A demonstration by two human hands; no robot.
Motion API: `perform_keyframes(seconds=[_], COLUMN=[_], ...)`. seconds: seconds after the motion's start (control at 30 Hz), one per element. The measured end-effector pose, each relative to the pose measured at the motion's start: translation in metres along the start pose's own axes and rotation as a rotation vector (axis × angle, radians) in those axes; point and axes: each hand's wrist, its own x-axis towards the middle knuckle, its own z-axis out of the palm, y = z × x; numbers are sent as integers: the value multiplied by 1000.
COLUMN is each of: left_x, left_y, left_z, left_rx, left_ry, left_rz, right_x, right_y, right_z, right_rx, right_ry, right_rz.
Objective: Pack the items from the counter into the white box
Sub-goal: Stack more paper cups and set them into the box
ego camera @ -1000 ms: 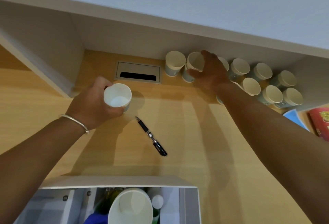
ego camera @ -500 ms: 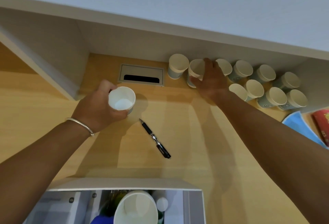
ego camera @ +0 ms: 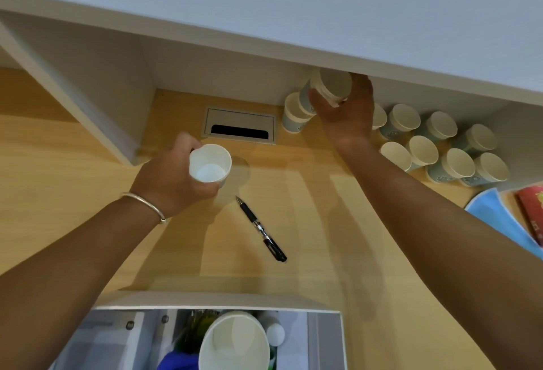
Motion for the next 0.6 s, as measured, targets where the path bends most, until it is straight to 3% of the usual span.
perform_keyframes(seconds=[0.4,0.6], left_x=[0,0], left_y=[-3,-4], left_z=[0,1], left_rx=[1,-20], left_ry=[-17,-13], left_rz=[4,-5], right_x=[-2,-5], right_y=[17,24], right_z=[37,44], right_rx=[-264,-271], right_ry=[-210,-284], right_rz=[2,72])
